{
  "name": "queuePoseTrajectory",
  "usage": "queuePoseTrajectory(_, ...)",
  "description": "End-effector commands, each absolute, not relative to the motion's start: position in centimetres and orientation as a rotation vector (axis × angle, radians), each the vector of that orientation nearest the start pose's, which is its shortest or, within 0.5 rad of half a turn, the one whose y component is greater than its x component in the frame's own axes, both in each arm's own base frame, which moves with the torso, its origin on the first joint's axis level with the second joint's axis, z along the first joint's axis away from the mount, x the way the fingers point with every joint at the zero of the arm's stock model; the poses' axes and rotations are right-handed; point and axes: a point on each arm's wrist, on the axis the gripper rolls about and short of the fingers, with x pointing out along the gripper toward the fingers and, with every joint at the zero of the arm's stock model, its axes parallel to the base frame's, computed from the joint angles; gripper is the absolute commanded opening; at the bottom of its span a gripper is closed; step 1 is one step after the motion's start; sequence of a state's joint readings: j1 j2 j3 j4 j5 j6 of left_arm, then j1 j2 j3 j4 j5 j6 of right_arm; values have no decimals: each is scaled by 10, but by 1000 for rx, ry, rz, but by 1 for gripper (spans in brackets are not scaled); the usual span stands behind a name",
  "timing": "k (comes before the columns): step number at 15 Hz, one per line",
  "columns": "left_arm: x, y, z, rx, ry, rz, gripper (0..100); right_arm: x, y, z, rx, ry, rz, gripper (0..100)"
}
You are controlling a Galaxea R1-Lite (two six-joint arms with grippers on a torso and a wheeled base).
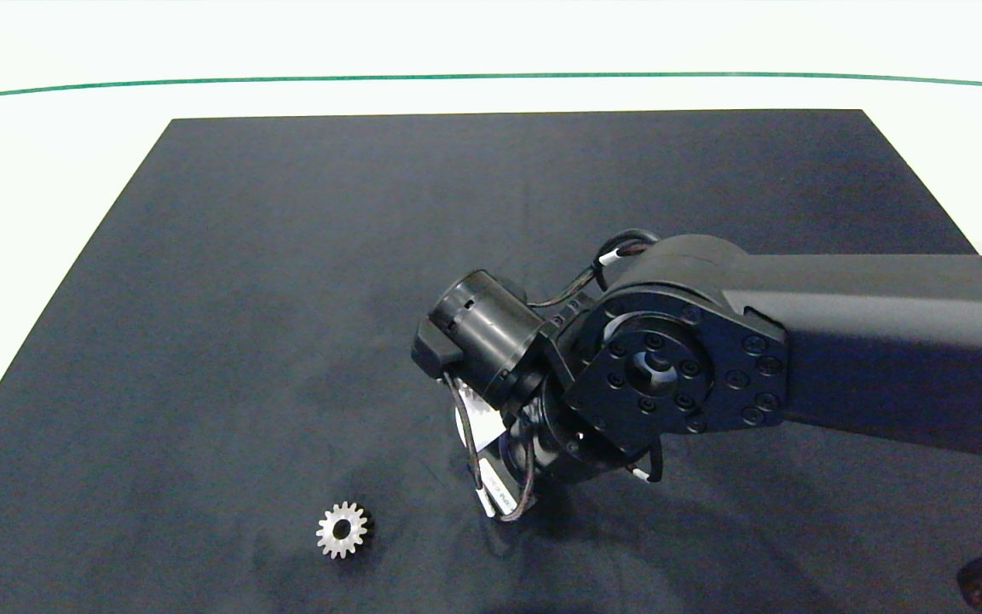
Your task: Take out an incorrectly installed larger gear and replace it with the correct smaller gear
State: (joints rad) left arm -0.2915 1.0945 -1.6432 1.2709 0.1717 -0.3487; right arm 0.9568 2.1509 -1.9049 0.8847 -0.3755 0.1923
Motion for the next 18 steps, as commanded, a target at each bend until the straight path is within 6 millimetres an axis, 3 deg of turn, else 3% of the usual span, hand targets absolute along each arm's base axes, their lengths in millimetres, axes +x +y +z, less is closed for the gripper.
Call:
queuePoseTrajectory(1,48,-10,354,-168,720,13,100,234,318,186,-546,951,419,37)
queuePoseTrajectory(6,48,-10,354,-168,720,13,100,232,317,189,-545,948,422,28)
queuePoseTrajectory(14,48,-10,354,-169,718,14,100,215,310,218,-511,886,458,12)
queuePoseTrajectory(18,48,-10,354,-170,717,16,100,201,294,237,-497,858,470,4)
